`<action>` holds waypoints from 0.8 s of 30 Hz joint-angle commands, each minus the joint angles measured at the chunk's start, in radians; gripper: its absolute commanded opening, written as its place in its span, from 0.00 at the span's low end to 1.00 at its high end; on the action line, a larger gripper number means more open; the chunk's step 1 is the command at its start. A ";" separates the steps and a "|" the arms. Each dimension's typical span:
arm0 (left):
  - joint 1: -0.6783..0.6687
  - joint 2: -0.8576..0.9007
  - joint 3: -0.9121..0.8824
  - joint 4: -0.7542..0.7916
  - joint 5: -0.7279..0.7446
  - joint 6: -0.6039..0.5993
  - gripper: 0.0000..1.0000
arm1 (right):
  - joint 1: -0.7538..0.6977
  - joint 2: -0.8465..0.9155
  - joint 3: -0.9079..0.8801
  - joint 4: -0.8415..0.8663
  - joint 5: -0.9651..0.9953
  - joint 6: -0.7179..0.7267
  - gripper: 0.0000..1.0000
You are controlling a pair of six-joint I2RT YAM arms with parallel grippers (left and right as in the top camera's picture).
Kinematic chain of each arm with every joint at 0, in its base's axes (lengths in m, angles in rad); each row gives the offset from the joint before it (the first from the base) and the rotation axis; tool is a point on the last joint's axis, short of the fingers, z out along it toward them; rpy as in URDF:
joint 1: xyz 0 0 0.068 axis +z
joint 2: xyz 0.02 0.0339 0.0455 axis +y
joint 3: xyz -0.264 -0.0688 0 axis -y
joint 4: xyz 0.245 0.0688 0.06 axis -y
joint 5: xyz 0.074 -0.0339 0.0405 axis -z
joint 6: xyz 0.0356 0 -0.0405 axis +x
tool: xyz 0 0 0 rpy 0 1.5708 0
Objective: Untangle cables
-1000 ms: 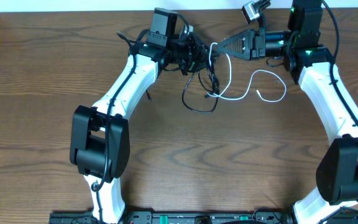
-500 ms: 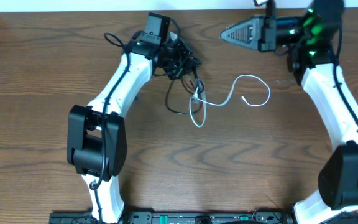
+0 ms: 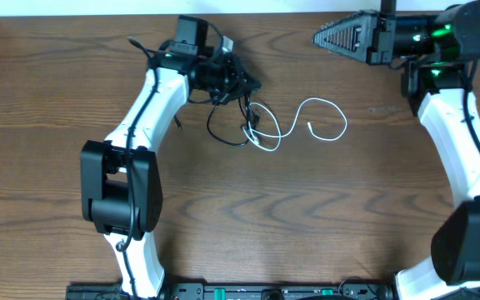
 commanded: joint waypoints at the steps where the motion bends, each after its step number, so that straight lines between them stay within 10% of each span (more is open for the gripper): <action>1: 0.044 -0.014 0.003 -0.016 0.172 0.149 0.07 | 0.009 0.057 -0.028 -0.001 -0.013 -0.006 0.08; 15: 0.084 -0.253 0.003 -0.017 0.194 0.185 0.08 | 0.037 0.286 -0.034 0.000 -0.013 -0.088 0.54; 20: 0.096 -0.308 0.003 0.000 0.195 0.177 0.08 | 0.059 0.360 -0.034 0.000 -0.012 -0.216 0.96; 24: 0.098 -0.312 0.003 0.000 0.195 0.135 0.08 | 0.081 0.417 -0.034 0.000 -0.003 -0.317 0.99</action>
